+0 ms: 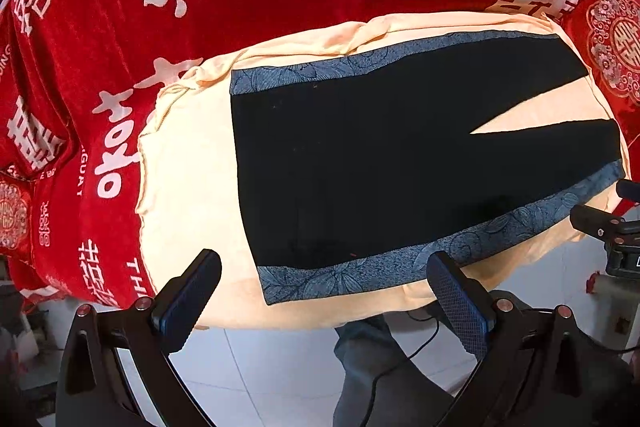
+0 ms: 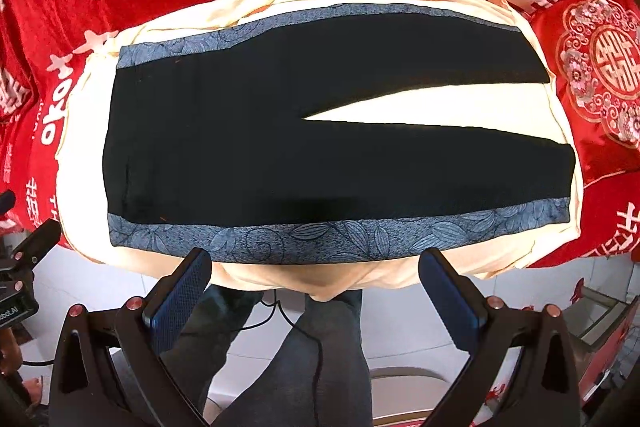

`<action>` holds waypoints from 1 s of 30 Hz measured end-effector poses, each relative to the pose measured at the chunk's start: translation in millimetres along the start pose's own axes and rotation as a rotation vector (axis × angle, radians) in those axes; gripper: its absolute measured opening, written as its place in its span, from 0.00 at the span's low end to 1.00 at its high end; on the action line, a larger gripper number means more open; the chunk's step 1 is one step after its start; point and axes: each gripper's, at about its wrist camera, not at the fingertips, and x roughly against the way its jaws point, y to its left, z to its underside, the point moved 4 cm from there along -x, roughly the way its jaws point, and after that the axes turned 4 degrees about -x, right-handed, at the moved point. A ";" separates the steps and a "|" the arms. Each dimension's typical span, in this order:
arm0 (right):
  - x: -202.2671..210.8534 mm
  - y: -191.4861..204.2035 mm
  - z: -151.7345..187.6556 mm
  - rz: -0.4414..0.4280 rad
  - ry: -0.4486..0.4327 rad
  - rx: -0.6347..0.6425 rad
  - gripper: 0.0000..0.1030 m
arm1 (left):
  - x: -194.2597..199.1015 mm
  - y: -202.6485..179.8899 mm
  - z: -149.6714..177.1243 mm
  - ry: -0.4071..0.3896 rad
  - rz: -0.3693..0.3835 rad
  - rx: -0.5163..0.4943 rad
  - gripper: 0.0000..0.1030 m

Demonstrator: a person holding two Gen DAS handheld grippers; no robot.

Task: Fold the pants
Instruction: 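Move both grippers toward the trouser cuffs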

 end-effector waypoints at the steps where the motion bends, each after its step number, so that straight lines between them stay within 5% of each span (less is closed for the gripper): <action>1: -0.1 -1.4 -0.5 0.000 0.001 0.006 1.00 | 0.9 -2.2 0.3 0.004 -0.001 0.007 1.00; 14: 1.5 -36.0 2.2 -0.013 0.008 0.139 1.00 | 13.9 -45.9 21.0 0.034 -0.030 0.145 1.00; 20: -6.0 -48.5 10.7 -0.031 0.038 0.147 1.00 | 13.6 -74.2 40.1 0.063 -0.056 0.132 1.00; 30: -12.6 -34.8 20.4 -0.005 0.023 0.118 1.00 | 7.0 -59.0 57.1 0.057 -0.066 0.136 1.00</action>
